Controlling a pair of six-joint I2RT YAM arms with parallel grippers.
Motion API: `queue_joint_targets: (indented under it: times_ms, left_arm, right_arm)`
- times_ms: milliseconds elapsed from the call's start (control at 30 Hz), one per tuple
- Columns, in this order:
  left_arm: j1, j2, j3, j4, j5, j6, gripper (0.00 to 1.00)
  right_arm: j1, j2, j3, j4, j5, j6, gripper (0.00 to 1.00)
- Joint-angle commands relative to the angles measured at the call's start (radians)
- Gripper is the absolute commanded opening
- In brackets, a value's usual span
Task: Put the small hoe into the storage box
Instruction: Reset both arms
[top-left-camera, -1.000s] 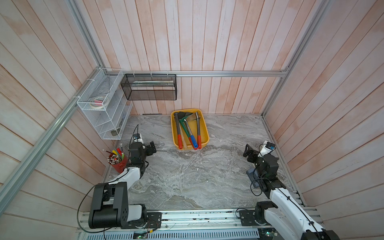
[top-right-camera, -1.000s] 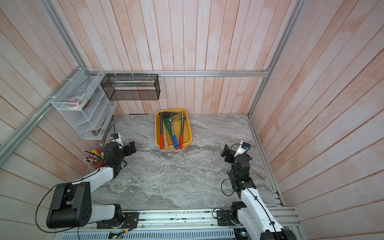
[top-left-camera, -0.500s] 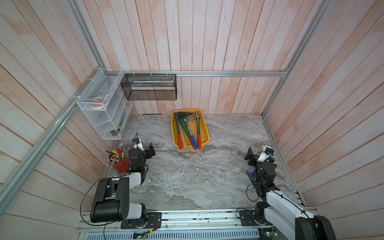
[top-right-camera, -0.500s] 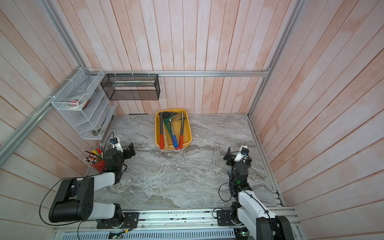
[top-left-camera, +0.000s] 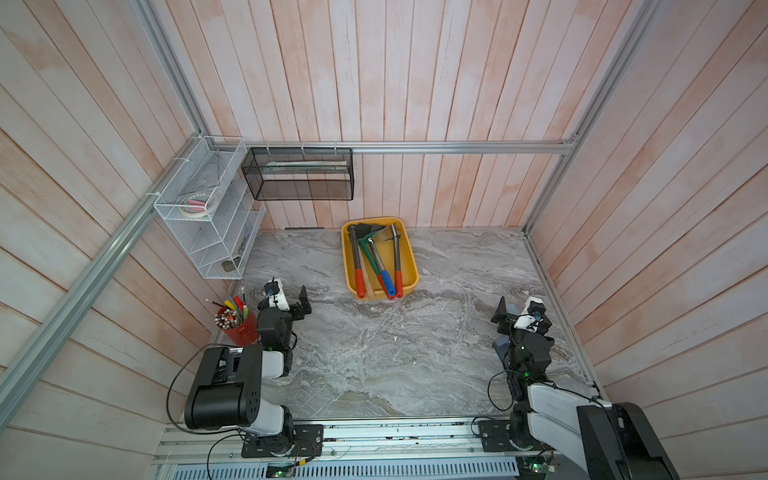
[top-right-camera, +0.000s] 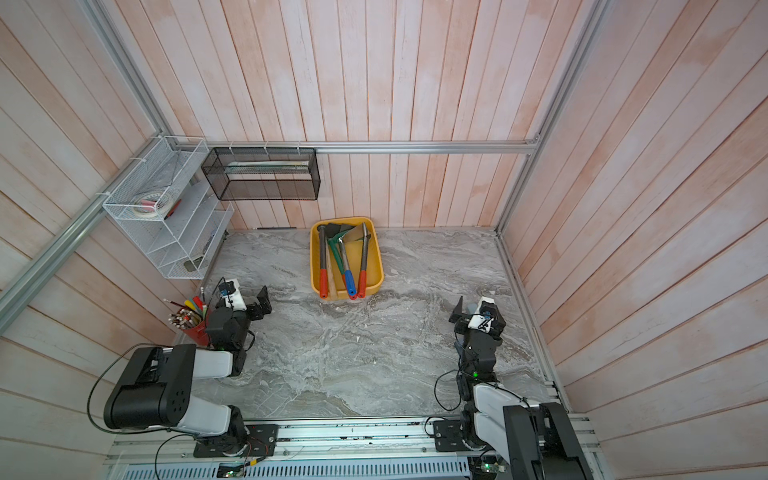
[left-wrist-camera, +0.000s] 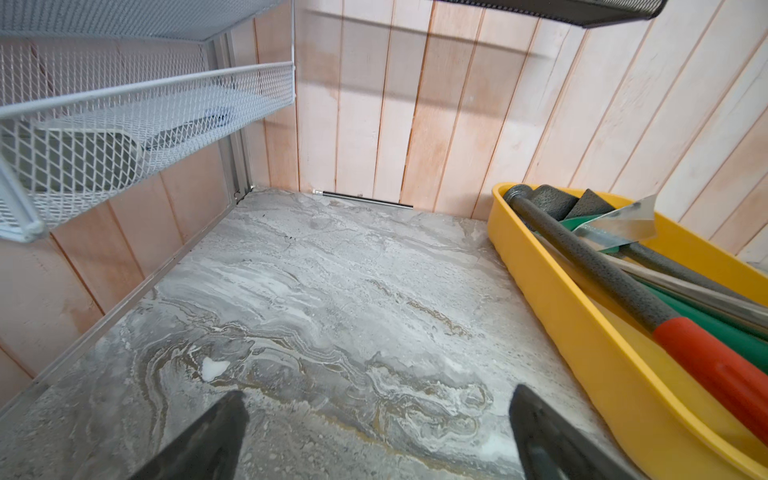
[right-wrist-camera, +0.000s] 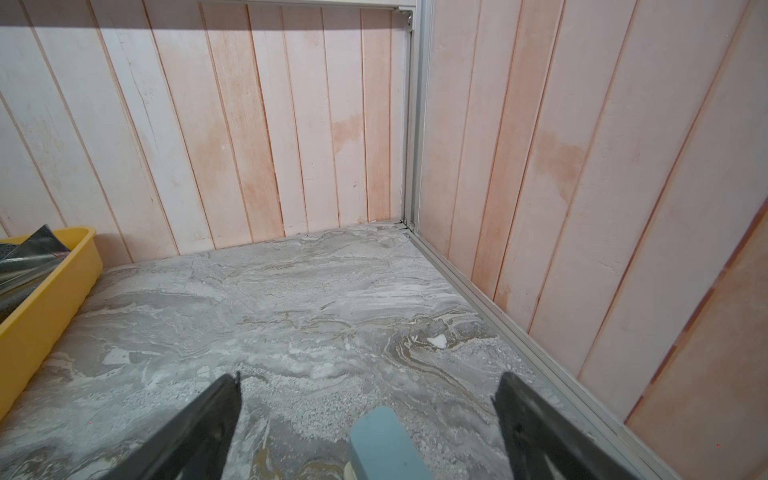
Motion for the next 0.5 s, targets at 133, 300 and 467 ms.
queue_joint_targets:
  times_ms: [133, 300, 467]
  left_arm:
    - [0.005, 0.057, -0.057, 0.217, 0.038, 0.017, 1.0]
    - [0.006, 0.058, -0.085, 0.264, 0.073, 0.023, 1.0]
    - [0.005, 0.062, -0.103, 0.308, 0.072, 0.023, 1.0]
  right_arm:
    - [-0.003, 0.241, -0.044, 0.407, 0.008, -0.045, 0.98]
    - [-0.004, 0.431, -0.031, 0.59, 0.006, -0.063, 0.98]
    - [-0.004, 0.477, -0.007, 0.591, -0.005, -0.07, 0.98]
